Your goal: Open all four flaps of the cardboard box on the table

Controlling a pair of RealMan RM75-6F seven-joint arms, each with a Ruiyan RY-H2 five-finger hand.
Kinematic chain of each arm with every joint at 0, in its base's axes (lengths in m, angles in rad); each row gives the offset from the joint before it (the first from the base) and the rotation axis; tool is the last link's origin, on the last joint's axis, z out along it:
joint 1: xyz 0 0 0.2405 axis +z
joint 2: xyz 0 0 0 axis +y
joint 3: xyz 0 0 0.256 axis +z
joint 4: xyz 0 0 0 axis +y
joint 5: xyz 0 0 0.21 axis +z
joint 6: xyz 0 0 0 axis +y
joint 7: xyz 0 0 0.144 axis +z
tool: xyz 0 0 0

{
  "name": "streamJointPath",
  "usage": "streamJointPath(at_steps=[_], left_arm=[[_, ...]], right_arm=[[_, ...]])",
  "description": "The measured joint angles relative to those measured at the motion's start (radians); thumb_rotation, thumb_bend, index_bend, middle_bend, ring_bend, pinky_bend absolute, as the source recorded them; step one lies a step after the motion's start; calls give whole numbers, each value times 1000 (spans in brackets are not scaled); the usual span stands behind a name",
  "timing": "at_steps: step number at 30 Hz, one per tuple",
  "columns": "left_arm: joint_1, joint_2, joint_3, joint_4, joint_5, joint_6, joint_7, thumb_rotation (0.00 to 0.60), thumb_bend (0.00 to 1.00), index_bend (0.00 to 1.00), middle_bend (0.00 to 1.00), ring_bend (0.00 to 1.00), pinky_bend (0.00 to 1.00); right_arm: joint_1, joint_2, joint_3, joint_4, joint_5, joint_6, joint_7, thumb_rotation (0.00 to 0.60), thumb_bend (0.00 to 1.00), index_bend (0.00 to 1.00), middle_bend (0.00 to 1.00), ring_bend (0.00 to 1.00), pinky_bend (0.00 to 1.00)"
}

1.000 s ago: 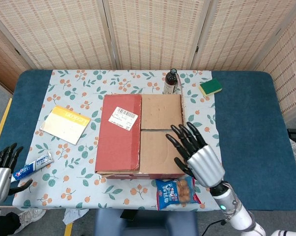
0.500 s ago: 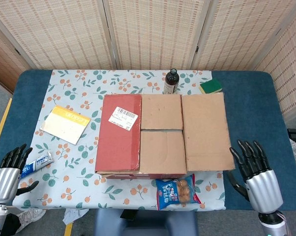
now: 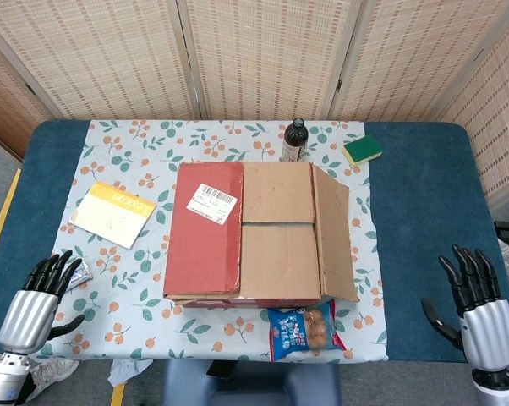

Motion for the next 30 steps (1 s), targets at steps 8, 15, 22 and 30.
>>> streamJointPath(at_steps=[8, 15, 22, 30], left_arm=[[-74, 79, -20, -196, 26, -93, 112, 600, 443, 0, 33, 49, 162], [-145, 124, -52, -373, -7, -203, 203, 600, 527, 0, 38, 51, 166], [-259, 159, -115, -539, -133, -346, 248, 600, 464, 0, 38, 50, 164], [-359, 65, -169, -589, -249, -396, 465, 600, 387, 0, 38, 50, 173]], right_arm=[[2, 9, -3, 37, 34, -52, 195, 600, 399, 0, 0, 0, 0], [-2, 25, 7, 38, 54, -68, 235, 600, 399, 0, 0, 0, 0], [3, 36, 19, 34, 77, -108, 274, 600, 399, 0, 0, 0, 0], [6, 48, 40, 38, 109, -132, 320, 600, 399, 0, 0, 0, 0]])
